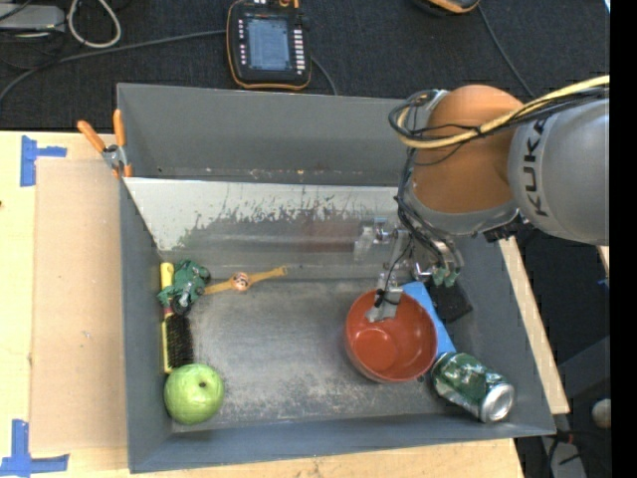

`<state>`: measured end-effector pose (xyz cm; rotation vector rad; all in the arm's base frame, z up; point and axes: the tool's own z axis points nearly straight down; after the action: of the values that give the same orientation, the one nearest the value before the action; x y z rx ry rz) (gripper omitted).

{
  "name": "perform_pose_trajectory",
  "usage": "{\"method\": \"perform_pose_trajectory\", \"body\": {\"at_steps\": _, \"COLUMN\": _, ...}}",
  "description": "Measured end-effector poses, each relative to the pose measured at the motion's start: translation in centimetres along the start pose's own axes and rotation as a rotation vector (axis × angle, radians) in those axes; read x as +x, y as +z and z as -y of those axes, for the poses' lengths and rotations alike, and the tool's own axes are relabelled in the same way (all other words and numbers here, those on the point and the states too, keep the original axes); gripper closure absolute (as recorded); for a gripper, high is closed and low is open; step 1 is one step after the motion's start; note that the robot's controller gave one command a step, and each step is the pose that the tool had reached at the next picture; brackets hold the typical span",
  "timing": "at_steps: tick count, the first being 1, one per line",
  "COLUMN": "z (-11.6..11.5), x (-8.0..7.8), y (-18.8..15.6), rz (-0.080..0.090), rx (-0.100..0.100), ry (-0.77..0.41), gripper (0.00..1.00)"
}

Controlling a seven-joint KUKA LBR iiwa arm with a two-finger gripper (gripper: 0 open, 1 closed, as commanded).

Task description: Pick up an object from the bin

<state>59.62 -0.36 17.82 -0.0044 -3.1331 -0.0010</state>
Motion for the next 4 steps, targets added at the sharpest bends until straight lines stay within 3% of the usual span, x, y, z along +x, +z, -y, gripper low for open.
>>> {"method": "perform_pose_trajectory", "body": {"at_steps": 1, "z": 0.0, "x": -0.2, "y": -0.4, "rz": 0.008, "rx": 0.000, "ry": 0.000, "gripper": 0.00}}
{"method": "perform_pose_trajectory", "body": {"at_steps": 2, "z": 3.8, "x": 0.7, "y": 10.0, "rz": 0.004, "rx": 0.000, "ry": -0.480, "gripper": 0.00}}
{"method": "perform_pose_trajectory", "body": {"at_steps": 3, "z": 3.1, "x": 1.9, "y": 4.8, "rz": 0.012, "rx": 0.002, "ry": -0.489, "gripper": 0.00}}
{"method": "perform_pose_trajectory", "body": {"at_steps": 4, "z": 3.9, "x": 1.0, "y": 10.7, "rz": 0.004, "rx": -0.003, "ry": -0.505, "gripper": 0.00}}
